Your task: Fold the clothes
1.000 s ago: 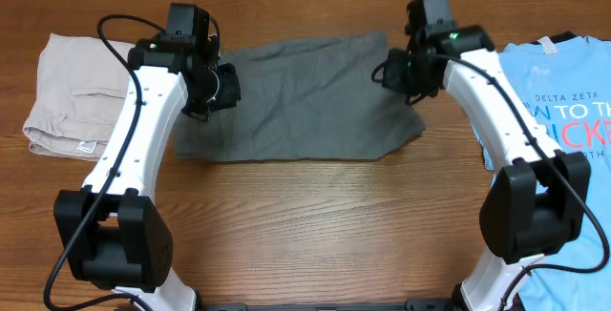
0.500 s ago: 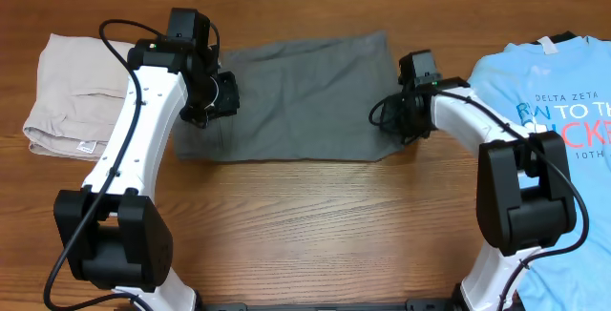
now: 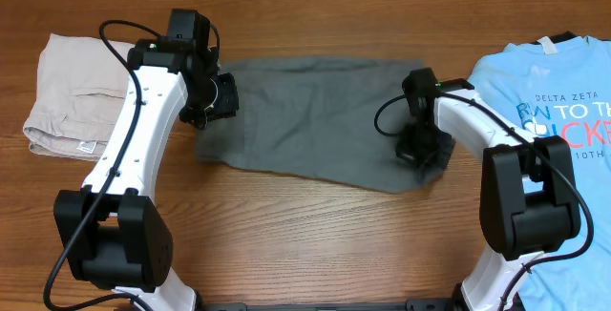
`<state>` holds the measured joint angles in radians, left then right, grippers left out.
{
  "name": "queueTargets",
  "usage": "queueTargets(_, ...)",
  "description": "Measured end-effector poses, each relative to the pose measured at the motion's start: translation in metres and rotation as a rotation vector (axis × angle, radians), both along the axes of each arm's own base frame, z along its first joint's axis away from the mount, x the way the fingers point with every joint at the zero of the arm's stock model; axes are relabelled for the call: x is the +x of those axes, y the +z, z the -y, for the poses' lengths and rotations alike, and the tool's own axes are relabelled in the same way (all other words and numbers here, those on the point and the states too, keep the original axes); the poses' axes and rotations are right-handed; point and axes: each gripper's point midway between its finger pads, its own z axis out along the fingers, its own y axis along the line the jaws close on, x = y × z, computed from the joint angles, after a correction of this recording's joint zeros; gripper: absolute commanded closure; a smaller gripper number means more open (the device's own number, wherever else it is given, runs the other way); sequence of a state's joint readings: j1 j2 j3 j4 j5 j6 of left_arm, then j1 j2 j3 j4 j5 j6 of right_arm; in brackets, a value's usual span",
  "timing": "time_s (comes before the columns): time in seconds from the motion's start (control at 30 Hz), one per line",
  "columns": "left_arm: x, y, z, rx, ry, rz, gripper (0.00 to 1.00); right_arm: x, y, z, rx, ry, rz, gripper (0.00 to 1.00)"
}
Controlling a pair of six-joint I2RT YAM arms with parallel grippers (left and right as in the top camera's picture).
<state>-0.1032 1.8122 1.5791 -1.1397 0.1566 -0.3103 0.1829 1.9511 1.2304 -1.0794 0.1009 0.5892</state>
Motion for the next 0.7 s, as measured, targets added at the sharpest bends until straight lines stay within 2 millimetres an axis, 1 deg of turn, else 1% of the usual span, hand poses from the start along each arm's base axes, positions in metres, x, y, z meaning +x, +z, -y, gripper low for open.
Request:
queueTargets(0.07, 0.000, 0.000, 0.000, 0.000, 0.000, -0.002, 0.68, -0.008, 0.000, 0.005, -0.028, -0.006, -0.025, 0.96)
queueTargets(0.1, 0.000, 0.000, 0.000, 0.001, 0.000, -0.001, 0.70, -0.009, 0.001, 0.007, -0.037, -0.007, -0.030, 0.96)
queueTargets(0.17, 0.000, 0.000, 0.000, 0.003, 0.000, 0.001, 0.80, -0.011, 0.001, 0.008, -0.044, -0.003, -0.030, 0.96)
queueTargets(0.23, 0.002, 0.000, -0.001, 0.005, 0.000, 0.010, 0.96, -0.013, 0.005, 0.009, -0.044, 0.004, -0.031, 0.96)
queueTargets(0.27, 0.003, 0.000, -0.001, 0.006, 0.000, 0.014, 0.96, -0.015, 0.012, 0.010, -0.041, 0.007, -0.030, 0.96)
queueTargets(0.3, 0.005, 0.001, -0.001, 0.009, -0.002, 0.020, 0.96, -0.015, 0.015, 0.010, -0.040, 0.006, -0.024, 0.96)
queueTargets(0.33, 0.006, 0.001, -0.001, 0.008, -0.002, 0.027, 0.96, -0.015, 0.024, 0.009, -0.029, 0.013, -0.016, 0.96)
queueTargets(0.37, 0.008, 0.001, -0.001, 0.007, -0.002, 0.034, 0.96, -0.011, 0.034, 0.006, -0.009, 0.021, 0.010, 0.96)
queueTargets(0.43, 0.011, 0.002, 0.000, 0.006, -0.002, 0.049, 0.96, 0.007, 0.061, -0.004, 0.061, 0.045, 0.109, 0.96)
queueTargets(0.53, 0.018, 0.004, 0.002, 0.002, -0.007, 0.077, 0.96, 0.036, 0.111, -0.025, 0.185, 0.088, 0.289, 0.96)
queueTargets(0.6, 0.024, 0.006, 0.008, -0.006, -0.018, 0.106, 0.96, 0.048, 0.137, -0.041, 0.277, 0.121, 0.385, 0.96)
queueTargets(0.67, 0.031, 0.009, 0.018, -0.029, -0.038, 0.141, 0.96, 0.056, 0.151, -0.059, 0.380, 0.167, 0.446, 0.96)
queueTargets(0.7, 0.034, 0.010, 0.025, -0.044, -0.050, 0.160, 0.96, 0.057, 0.153, -0.063, 0.400, 0.175, 0.453, 0.96)
